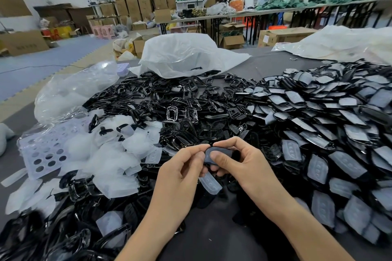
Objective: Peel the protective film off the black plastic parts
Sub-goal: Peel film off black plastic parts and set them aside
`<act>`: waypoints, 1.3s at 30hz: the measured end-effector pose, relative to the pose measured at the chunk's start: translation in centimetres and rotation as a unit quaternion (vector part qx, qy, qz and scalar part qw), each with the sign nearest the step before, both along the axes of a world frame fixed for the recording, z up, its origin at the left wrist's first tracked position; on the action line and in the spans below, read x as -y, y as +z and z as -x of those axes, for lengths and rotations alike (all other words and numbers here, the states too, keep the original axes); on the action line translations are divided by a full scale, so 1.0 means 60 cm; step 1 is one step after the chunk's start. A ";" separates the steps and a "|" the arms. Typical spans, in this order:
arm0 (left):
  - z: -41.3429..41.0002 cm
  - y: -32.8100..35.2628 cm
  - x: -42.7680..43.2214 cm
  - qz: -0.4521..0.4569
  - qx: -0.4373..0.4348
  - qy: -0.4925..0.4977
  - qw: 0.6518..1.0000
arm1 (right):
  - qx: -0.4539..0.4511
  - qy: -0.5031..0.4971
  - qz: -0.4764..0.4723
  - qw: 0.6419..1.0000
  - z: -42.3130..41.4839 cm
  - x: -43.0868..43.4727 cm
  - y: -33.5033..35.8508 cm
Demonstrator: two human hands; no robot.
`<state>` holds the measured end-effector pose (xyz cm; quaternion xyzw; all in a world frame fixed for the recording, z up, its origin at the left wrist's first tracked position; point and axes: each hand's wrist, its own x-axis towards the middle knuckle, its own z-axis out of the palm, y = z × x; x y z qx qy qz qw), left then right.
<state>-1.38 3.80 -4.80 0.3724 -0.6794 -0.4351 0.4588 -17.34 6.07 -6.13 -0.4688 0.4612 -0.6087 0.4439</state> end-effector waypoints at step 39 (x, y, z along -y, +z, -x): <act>0.004 -0.006 -0.002 0.028 0.021 -0.008 0.999 | -0.022 0.012 0.004 1.000 -0.009 -0.008 0.004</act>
